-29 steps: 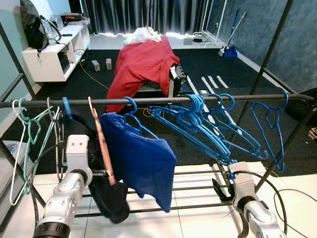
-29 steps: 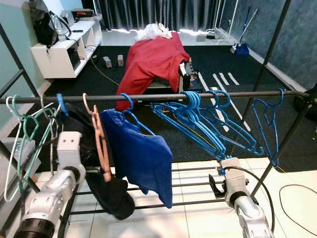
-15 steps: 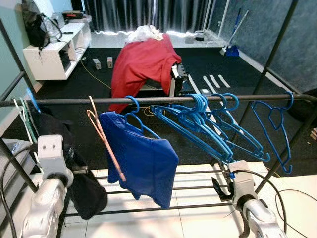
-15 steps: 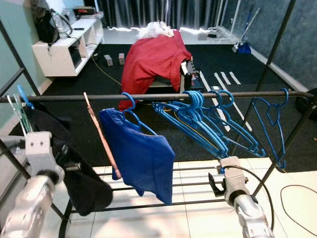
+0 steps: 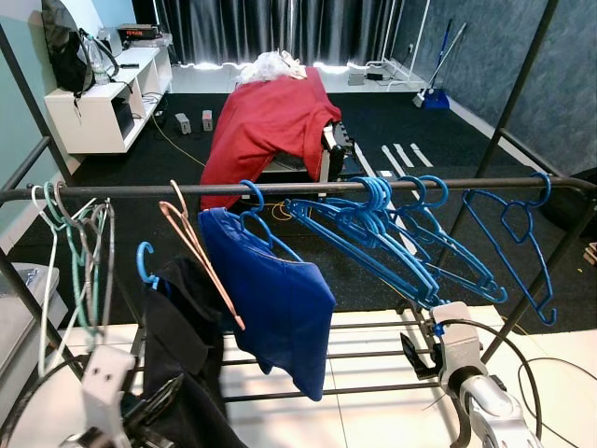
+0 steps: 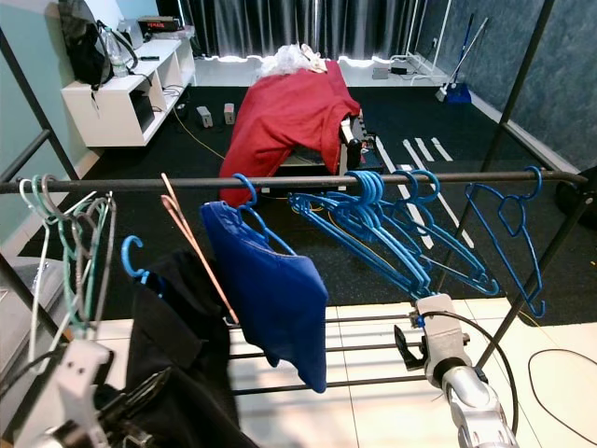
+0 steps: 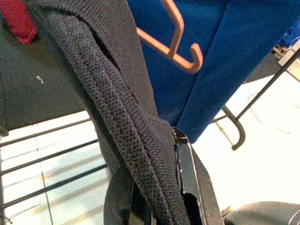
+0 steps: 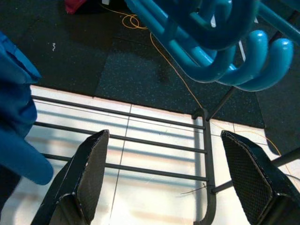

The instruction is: Hang hanger

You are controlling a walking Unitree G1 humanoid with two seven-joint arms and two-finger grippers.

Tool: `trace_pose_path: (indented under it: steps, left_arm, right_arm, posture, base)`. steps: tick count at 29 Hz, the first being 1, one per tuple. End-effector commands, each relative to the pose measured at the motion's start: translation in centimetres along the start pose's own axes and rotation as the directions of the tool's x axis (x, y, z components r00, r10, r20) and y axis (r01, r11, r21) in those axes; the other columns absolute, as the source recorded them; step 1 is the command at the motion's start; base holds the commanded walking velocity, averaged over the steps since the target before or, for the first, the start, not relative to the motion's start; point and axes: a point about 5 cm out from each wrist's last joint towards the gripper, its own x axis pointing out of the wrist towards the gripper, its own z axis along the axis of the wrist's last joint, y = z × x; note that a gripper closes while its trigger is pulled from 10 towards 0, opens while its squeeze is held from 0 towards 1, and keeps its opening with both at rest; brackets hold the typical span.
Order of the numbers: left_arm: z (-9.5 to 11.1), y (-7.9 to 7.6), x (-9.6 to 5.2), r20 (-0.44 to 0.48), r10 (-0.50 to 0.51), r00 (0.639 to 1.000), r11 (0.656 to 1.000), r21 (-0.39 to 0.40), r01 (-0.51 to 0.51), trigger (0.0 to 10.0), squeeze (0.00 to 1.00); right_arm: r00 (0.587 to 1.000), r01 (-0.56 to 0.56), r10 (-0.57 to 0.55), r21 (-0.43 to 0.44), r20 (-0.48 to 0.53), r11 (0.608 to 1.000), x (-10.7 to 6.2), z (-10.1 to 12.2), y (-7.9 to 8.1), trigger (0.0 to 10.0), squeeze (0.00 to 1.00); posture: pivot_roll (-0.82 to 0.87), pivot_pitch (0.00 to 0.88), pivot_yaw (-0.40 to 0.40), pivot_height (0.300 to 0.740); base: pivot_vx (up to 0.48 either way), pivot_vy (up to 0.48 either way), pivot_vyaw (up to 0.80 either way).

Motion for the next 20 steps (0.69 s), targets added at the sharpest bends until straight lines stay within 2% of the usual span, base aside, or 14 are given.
trace_pose_path:
  steps: [1, 3, 5, 6, 7, 8, 9, 10, 11, 12, 13, 15, 17, 20]
  left_arm:
    - [0.9, -0.1, 0.1, 0.033, -0.022, 0.999, 0.999, 0.026, 0.021, 10.0, 0.0]
    - [0.9, -0.1, 0.1, 0.033, -0.022, 0.999, 0.999, 0.026, 0.021, 10.0, 0.0]
    - [-0.6, -1.1, 2.7, 0.032, 0.113, 0.993, 0.993, -0.028, -0.113, 10.0, 0.0]
    - [-0.6, -1.1, 2.7, 0.032, 0.113, 0.993, 0.993, -0.028, -0.113, 10.0, 0.0]
    - [-1.0, -1.6, 4.1, 0.042, 0.198, 0.979, 0.979, -0.066, -0.195, 10.0, 0.0]
    - [-1.0, -1.6, 4.1, 0.042, 0.198, 0.979, 0.979, -0.066, -0.195, 10.0, 0.0]
    - [-0.7, -1.9, 5.0, 0.068, 0.261, 0.963, 0.96, -0.118, -0.252, 10.0, 0.0]
    - [-0.7, -1.9, 5.0, 0.068, 0.261, 0.963, 0.96, -0.118, -0.252, 10.0, 0.0]
    - [-0.1, -1.9, 5.4, 0.101, 0.306, 0.947, 0.943, -0.168, -0.287, 10.0, 0.0]
    - [-0.1, -1.9, 5.4, 0.101, 0.306, 0.947, 0.943, -0.168, -0.287, 10.0, 0.0]
    - [0.1, -1.8, 5.4, 0.11, 0.323, 0.94, 0.936, -0.183, -0.301, 10.0, 0.0]
    - [0.1, -1.8, 5.4, 0.106, 0.329, 0.938, 0.934, -0.182, -0.307, 10.0, 0.0]
    - [-0.9, -1.5, 5.3, 0.058, 0.345, 0.937, 0.931, -0.146, -0.334, 10.0, 0.0]
    - [-0.5, -1.4, 4.9, 0.068, 0.374, 0.925, 0.921, -0.14, -0.363, 10.0, 0.0]
  right_arm:
    - [1.0, -0.002, 0.002, -0.003, -0.013, 1.0, 0.1, -0.1, -0.1, 10.0, 0.0]
    - [1.0, -0.002, 0.002, -0.003, -0.013, 1.0, 0.1, -0.1, -0.1, 10.0, 0.0]
    - [0.999, -0.034, 0.034, -0.013, -0.028, 0.999, 0.2, -0.1, 0.1, 10.0, 0.0]
    - [0.999, -0.034, 0.034, -0.013, -0.028, 0.999, 0.2, -0.1, 0.1, 10.0, 0.0]
    - [0.999, -0.042, 0.041, -0.002, -0.029, 0.999, 0.2, -0.1, 0.1, 10.0, 0.0]
    - [0.999, -0.042, 0.041, -0.002, -0.029, 0.999, 0.2, -0.1, 0.1, 10.0, 0.0]
    - [0.999, -0.047, 0.047, 0.012, -0.012, 0.999, 0.3, 0.0, 0.2, 10.0, 0.0]
    - [0.999, -0.047, 0.047, 0.012, -0.012, 0.999, 0.3, 0.0, 0.2, 10.0, 0.0]
    - [0.998, -0.055, 0.055, 0.035, 0.02, 0.998, 0.3, 0.2, 0.3, 10.0, 0.0]
    - [0.998, -0.055, 0.055, 0.035, 0.02, 0.998, 0.3, 0.2, 0.3, 10.0, 0.0]
    - [0.995, -0.086, 0.082, 0.072, 0.059, 0.994, 0.4, 0.4, 0.6, 10.0, 0.0]
    - [0.991, -0.112, 0.106, 0.085, 0.082, 0.99, 0.4, 0.6, 0.8, 10.0, 0.0]
    - [0.988, -0.139, 0.132, 0.083, 0.086, 0.987, 0.5, 0.7, 0.8, 10.0, 0.0]
    - [0.986, -0.144, 0.134, 0.096, 0.101, 0.985, 0.6, 0.8, 0.9, 10.0, 0.0]
  posture:
    - [-0.06, 0.0, -0.03, 0.74]
    - [-0.06, 0.0, -0.03, 0.74]
    - [-0.05, 0.0, -0.038, 0.74]
    - [-0.05, 0.0, -0.038, 0.74]
    - [-0.06, 0.0, -0.042, 0.74]
    - [-0.06, 0.0, -0.042, 0.74]
    - [-0.05, 0.0, -0.046, 0.74]
    - [-0.05, 0.0, -0.046, 0.74]
    - [-0.05, 0.0, -0.046, 0.74]
    - [-0.05, 0.0, -0.046, 0.74]
    - [-0.04, 0.0, -0.053, 0.74]
    - [-0.04, 0.0, -0.054, 0.74]
    - [-0.04, 0.0, -0.058, 0.74]
    - [-0.04, 0.0, -0.062, 0.74]
  base:
    - [0.0, 0.0, 0.0]
    - [0.0, 0.0, 0.0]
    - [0.0, 0.0, 0.0]
    - [0.0, 0.0, 0.0]
    - [0.0, 0.0, 0.0]
    - [0.0, 0.0, 0.0]
    - [0.0, 0.0, 0.0]
    - [0.0, 0.0, 0.0]
    - [0.0, 0.0, 0.0]
    - [0.0, 0.0, 0.0]
    - [0.0, 0.0, 0.0]
    - [0.0, 0.0, 0.0]
    - [0.0, 0.0, 0.0]
    - [0.0, 0.0, 0.0]
